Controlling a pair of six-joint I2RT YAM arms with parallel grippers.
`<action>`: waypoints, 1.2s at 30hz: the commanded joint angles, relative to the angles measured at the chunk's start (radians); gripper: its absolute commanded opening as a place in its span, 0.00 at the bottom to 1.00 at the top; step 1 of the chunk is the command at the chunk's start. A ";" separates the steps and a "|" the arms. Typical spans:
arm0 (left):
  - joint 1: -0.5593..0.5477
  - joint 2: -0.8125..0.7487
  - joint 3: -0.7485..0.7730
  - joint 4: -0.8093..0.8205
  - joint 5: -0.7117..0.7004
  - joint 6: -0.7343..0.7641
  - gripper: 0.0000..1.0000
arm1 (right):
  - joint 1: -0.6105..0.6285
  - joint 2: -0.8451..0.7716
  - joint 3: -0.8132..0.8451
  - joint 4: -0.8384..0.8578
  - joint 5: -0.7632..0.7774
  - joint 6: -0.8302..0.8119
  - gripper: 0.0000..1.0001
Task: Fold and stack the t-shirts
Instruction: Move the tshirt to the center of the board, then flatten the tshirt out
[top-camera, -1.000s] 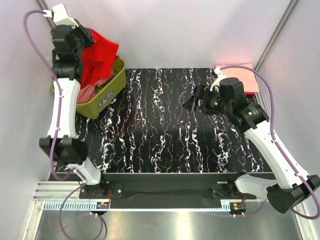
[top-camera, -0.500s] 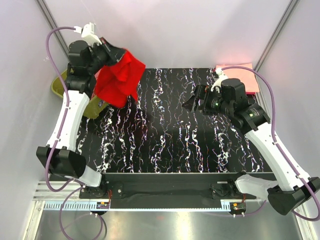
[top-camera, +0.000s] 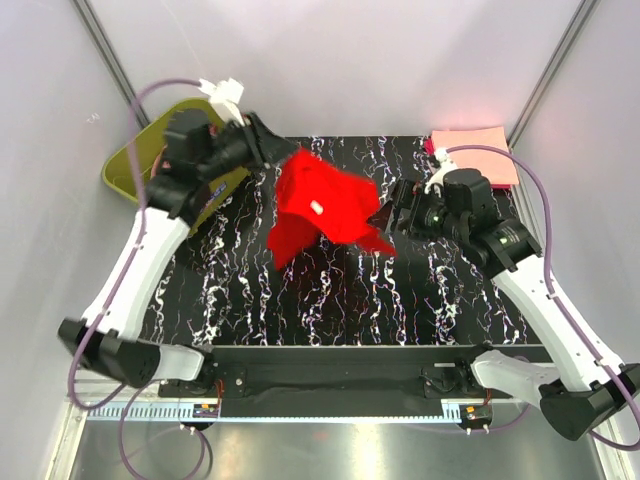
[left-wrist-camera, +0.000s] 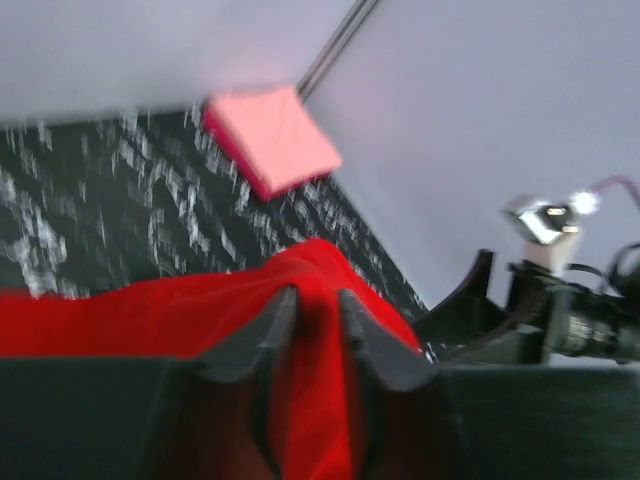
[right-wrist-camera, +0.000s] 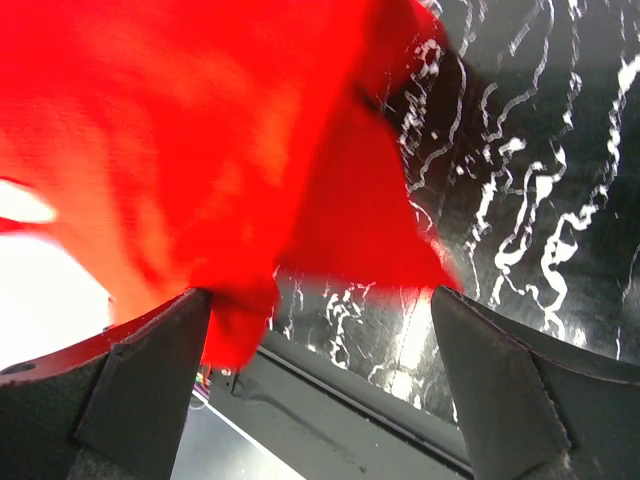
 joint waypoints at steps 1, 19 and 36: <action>-0.013 0.086 -0.105 -0.106 0.034 0.043 0.42 | 0.007 -0.005 -0.034 0.045 0.027 0.024 1.00; -0.201 -0.043 -0.718 -0.050 -0.260 0.089 0.78 | 0.005 0.401 -0.257 0.193 0.088 0.164 0.69; -0.118 0.071 -0.696 0.089 -0.327 -0.010 0.83 | 0.036 0.510 -0.182 0.074 0.341 0.115 0.00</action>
